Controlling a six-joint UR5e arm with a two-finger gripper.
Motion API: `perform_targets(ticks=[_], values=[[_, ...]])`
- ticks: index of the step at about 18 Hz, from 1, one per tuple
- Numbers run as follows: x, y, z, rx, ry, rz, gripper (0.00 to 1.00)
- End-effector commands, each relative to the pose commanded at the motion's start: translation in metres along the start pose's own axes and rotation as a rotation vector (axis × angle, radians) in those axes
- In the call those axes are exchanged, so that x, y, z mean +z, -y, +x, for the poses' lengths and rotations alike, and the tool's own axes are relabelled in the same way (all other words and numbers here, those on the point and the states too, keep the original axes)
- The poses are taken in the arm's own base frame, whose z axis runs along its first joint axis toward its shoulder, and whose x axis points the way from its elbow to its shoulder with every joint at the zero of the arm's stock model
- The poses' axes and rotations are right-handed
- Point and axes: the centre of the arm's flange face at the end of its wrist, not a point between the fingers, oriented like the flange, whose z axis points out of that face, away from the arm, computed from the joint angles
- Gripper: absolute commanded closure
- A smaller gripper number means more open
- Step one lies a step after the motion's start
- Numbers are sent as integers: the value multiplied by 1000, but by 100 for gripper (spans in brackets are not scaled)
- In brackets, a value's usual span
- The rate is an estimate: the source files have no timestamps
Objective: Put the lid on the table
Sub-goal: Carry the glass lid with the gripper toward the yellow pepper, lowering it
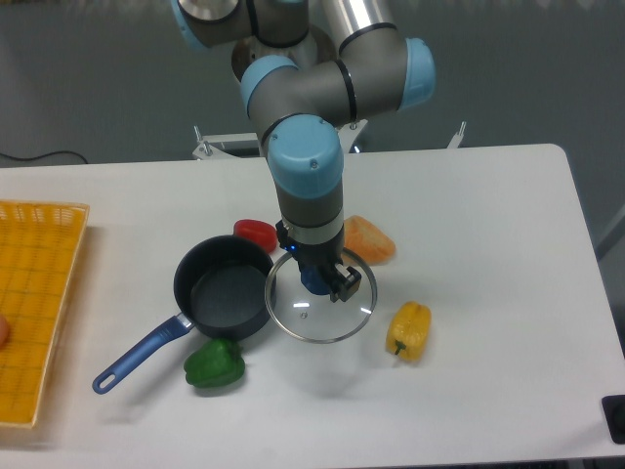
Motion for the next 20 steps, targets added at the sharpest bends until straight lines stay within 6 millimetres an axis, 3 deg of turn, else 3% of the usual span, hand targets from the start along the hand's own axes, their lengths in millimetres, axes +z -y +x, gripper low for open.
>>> perform_targets(ticks=[16,20], values=[[-2,-11,-13,-64,26,15,40],[12,-7,-22,-101,50,28,40]])
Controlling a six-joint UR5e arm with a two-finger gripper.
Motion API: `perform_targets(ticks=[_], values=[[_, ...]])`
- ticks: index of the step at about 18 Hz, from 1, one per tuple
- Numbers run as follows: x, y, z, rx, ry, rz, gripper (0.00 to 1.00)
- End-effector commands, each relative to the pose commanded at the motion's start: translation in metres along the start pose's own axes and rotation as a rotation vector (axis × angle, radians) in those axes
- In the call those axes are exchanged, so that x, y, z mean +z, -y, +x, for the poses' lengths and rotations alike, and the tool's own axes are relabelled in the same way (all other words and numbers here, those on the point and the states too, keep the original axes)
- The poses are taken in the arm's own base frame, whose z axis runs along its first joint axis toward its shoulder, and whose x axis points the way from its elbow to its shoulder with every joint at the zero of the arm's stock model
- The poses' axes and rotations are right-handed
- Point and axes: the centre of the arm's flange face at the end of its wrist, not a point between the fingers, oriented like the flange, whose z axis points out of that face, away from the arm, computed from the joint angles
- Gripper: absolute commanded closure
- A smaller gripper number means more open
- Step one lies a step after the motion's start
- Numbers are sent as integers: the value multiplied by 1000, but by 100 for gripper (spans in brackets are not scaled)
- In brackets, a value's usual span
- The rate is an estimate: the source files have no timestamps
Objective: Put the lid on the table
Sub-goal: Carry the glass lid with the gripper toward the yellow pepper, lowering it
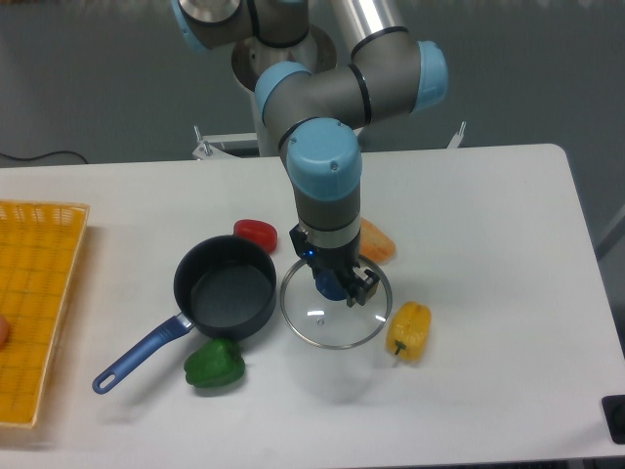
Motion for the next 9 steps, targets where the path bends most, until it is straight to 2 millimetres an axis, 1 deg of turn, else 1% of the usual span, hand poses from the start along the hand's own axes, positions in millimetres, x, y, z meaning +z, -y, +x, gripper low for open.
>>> perform_targets(ticks=[2,7,9], values=[[10,4,-5,-46,16,10,40],[39,8,-8,-70,-16,-9,40],[45,9,-10,-119,-21,-13,40]])
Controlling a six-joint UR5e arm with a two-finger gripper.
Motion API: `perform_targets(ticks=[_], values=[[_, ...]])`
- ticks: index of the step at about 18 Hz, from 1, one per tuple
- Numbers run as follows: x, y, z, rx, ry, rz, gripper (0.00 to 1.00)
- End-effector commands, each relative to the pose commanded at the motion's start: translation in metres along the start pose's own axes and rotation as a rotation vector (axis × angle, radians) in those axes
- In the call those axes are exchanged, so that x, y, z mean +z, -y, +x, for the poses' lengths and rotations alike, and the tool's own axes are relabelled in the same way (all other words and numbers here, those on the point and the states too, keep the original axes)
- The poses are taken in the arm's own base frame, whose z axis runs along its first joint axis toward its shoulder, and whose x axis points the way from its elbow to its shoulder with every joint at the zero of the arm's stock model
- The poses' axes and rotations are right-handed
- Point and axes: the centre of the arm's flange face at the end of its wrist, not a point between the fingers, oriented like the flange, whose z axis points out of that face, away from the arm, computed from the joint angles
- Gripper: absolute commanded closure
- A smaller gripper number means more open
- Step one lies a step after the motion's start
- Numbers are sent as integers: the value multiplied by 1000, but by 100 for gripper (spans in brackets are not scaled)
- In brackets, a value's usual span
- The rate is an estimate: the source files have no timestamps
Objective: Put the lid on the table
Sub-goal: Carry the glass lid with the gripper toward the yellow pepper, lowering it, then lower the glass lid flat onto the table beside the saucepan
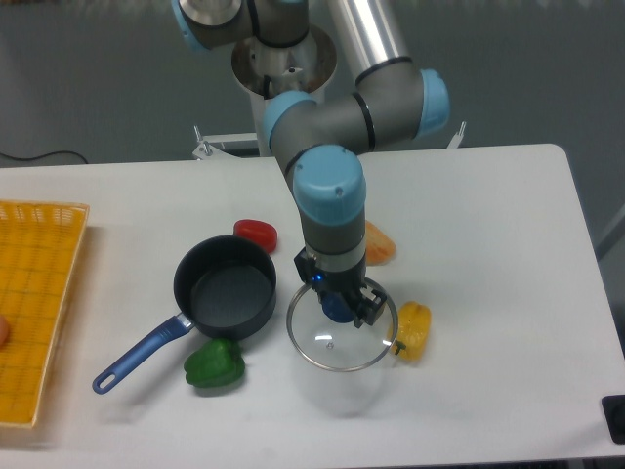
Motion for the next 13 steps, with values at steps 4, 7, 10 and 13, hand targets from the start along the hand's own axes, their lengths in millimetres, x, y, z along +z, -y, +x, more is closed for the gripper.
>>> perform_targets(ticks=[4,7,10,13], values=[[10,5,-4,-32,5,6,40],[27,10,-4,-91,0,5,40],[38,15,0,-95,-11,-3,40],[43,15,2,-100,-18,-9,40]])
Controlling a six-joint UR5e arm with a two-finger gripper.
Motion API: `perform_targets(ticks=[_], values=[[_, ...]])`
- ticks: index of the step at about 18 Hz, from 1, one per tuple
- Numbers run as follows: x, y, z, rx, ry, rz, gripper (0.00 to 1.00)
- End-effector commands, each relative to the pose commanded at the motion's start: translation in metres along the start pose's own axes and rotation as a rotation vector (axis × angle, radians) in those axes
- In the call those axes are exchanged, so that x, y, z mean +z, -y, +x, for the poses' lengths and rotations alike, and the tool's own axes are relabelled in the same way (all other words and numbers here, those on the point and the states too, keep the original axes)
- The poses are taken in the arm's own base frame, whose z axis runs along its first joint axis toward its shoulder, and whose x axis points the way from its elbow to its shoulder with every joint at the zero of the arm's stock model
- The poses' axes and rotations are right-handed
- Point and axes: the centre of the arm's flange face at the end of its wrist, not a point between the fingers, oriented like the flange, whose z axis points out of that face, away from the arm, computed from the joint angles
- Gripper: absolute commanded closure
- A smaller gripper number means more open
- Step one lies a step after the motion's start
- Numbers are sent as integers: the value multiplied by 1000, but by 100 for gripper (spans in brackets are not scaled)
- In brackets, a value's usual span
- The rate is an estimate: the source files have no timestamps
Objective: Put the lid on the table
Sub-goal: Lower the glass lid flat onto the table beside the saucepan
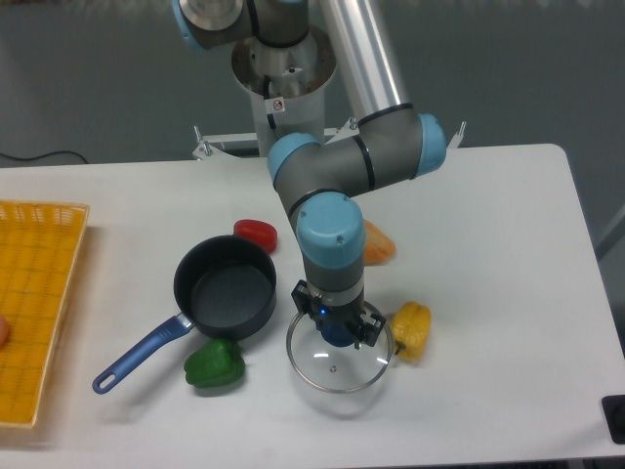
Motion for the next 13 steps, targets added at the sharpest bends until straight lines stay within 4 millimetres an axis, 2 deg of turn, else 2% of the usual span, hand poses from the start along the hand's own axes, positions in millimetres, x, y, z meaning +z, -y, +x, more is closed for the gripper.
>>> perform_targets(ticks=[4,13], values=[[18,5,8,-38,-21,-20,40],[29,6,15,-49,-36,-37,40]])
